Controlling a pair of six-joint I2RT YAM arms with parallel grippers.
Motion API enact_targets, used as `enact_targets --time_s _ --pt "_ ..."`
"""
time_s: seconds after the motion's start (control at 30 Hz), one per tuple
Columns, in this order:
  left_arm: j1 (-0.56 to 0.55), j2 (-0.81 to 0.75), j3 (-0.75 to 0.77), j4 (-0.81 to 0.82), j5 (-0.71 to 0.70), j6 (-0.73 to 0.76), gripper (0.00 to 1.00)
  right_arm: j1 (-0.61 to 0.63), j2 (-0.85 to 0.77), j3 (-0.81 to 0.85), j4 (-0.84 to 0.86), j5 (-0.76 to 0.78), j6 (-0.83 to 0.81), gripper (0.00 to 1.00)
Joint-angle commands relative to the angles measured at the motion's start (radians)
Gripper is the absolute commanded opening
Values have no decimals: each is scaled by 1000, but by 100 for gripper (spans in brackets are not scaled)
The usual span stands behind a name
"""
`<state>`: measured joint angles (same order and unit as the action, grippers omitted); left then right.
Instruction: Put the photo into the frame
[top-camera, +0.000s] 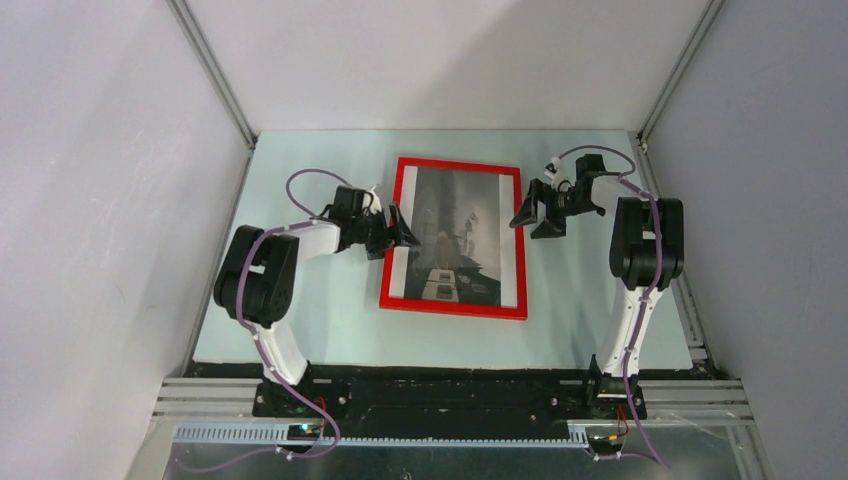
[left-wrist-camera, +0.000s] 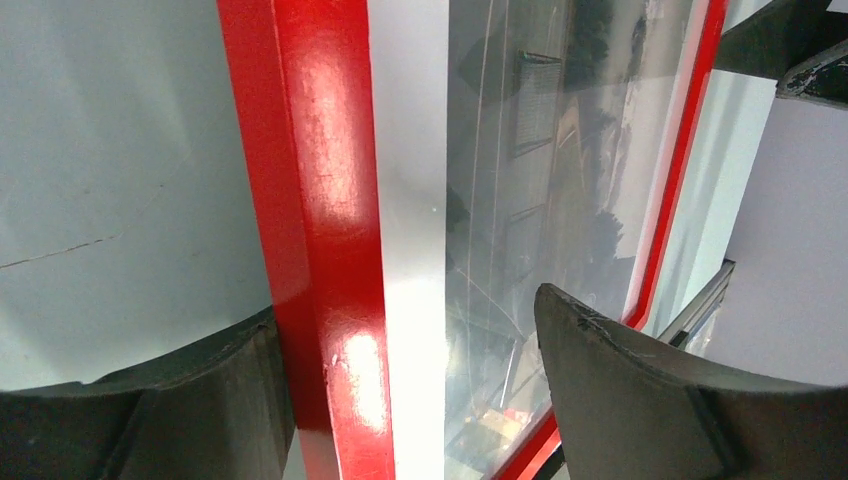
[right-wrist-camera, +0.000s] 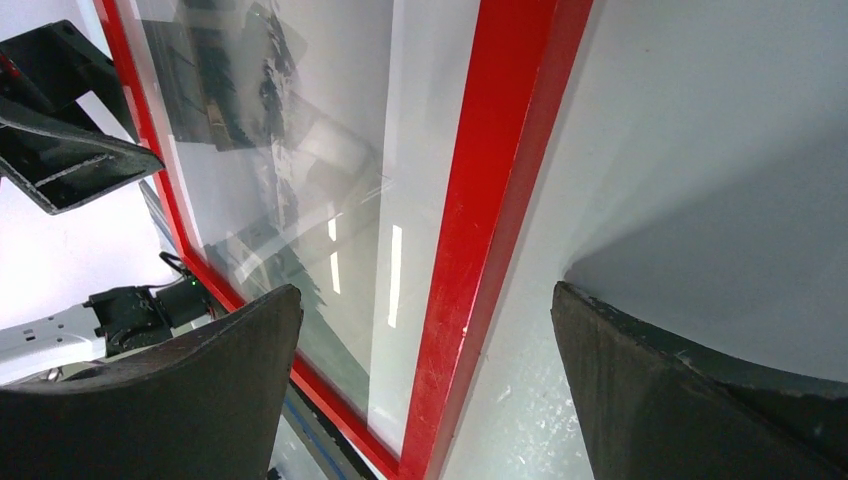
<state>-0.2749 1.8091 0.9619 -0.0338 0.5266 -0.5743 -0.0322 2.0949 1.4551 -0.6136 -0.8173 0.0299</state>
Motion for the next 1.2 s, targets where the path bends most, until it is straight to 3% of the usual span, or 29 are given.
enact_targets --time_s 0.0,0.2,0.73,1.17 --pt "-11 -27 -13 -42 -84 69 88 -7 -39 2 -24 36 -27 99" --pt "-11 -67 -38 -49 -119 73 99 -9 -50 2 -40 41 -27 99" --pt "-15 -195 -95 -92 -306 81 100 -6 -72 8 -97 82 -79 99" --pt "-53 -115 -31 -98 -203 94 100 53 -12 91 -177 108 -116 100"
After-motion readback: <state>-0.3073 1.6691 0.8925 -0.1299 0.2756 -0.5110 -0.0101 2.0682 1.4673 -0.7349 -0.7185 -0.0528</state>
